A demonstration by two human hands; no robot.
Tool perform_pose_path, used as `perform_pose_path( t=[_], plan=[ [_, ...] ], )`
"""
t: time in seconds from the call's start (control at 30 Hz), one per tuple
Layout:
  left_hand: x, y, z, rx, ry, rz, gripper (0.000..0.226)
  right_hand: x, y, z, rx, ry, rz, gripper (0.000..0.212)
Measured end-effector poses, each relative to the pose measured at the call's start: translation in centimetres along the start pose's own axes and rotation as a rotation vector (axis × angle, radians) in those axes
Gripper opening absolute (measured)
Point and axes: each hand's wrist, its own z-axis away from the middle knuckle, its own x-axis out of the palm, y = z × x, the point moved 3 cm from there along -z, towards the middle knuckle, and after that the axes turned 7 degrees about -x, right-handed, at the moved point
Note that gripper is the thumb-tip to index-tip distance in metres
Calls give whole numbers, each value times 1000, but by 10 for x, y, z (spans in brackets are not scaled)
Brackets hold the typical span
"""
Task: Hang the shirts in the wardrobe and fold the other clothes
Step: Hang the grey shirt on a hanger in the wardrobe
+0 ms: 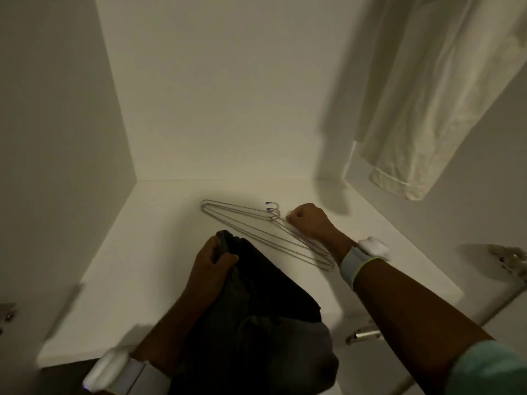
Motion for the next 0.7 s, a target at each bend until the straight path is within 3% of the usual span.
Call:
perform_pose_path(
  t=[0.13, 0.23, 0.37, 0.5, 0.7],
  plan=[
    [-2, -3, -1, -24, 26, 47, 17, 20, 10, -42, -41, -36, 34, 24],
    [-1, -6, 1, -27, 34, 88, 22, 22, 5, -59, -67, -82, 30, 31],
    [-2, -5, 1, -27, 69, 103, 52, 19, 3, -67, -74, -134, -35, 43],
    [-2, -4, 0, -49, 101, 92, 65, 15, 3, -67, -47, -179, -33, 34],
    [-4, -4, 1, -65, 121, 70, 63, 7, -17, -54, 63, -319, -483, 23]
  ],
)
